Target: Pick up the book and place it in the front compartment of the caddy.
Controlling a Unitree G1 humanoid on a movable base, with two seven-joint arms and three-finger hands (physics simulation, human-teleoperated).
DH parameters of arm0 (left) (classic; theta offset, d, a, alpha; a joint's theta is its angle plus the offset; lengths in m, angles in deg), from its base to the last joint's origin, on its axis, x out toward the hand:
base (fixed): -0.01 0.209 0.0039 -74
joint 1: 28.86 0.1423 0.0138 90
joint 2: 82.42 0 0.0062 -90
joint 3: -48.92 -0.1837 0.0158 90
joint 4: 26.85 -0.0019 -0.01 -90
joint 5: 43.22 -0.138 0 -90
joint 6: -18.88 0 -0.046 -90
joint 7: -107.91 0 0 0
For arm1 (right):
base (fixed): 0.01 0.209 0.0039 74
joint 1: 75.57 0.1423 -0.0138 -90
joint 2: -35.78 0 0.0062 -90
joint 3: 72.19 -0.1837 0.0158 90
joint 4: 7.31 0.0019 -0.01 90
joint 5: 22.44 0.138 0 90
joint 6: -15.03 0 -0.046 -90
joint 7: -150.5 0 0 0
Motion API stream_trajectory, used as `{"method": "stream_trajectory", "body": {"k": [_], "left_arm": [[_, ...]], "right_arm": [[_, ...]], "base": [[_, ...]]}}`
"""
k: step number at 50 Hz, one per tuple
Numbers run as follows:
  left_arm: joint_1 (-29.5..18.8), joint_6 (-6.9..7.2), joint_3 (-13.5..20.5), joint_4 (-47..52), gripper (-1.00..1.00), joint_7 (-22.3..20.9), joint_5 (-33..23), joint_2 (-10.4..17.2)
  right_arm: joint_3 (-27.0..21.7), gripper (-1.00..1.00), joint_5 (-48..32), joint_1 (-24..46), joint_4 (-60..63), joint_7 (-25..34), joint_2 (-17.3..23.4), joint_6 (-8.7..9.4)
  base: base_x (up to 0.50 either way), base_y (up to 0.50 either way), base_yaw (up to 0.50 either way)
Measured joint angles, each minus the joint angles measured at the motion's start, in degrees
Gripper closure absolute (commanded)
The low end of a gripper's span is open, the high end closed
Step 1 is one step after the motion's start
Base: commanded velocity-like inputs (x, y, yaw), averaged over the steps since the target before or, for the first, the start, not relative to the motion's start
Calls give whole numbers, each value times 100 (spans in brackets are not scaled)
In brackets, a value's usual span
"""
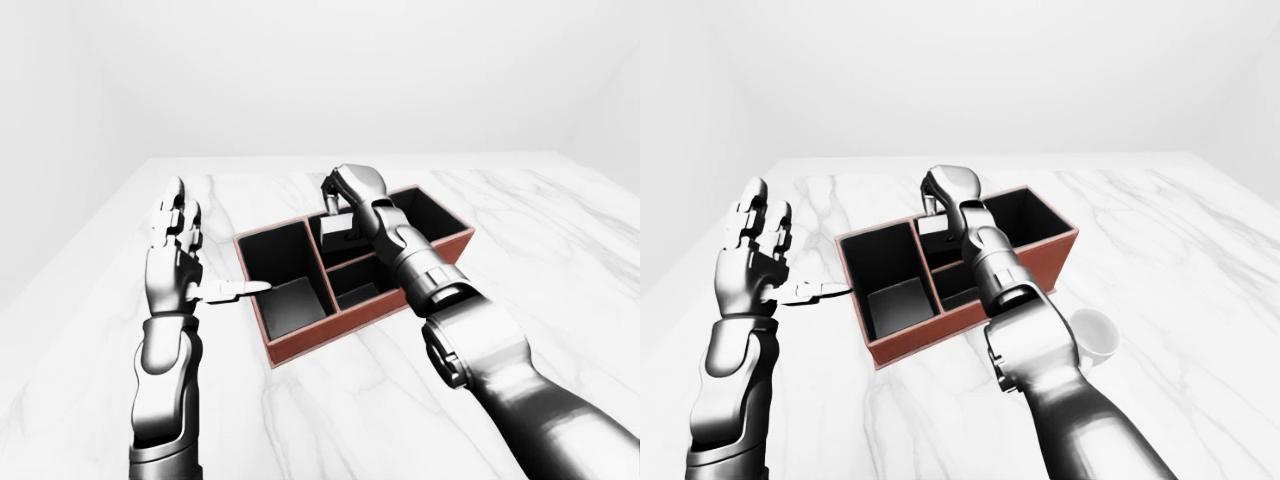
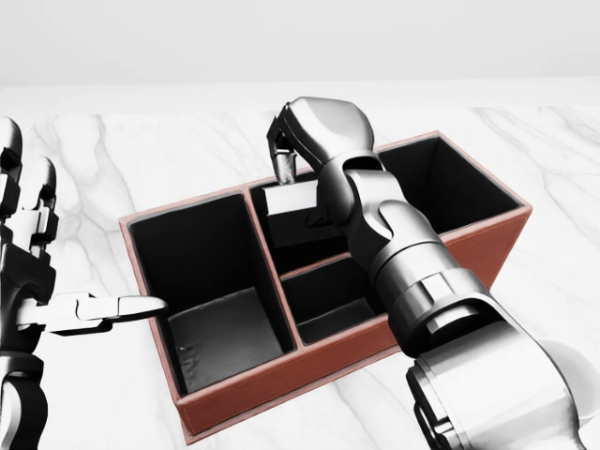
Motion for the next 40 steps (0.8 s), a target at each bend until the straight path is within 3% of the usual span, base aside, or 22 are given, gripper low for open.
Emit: {"method": "stream_trajectory", "body": {"k": [40], "left_arm": [[25,0,-11,95,-95,26,44,1]], "right_arm": [[7,100,-113,-144,-149,-191,-5,0]], "base": [[0,0,0]]}}
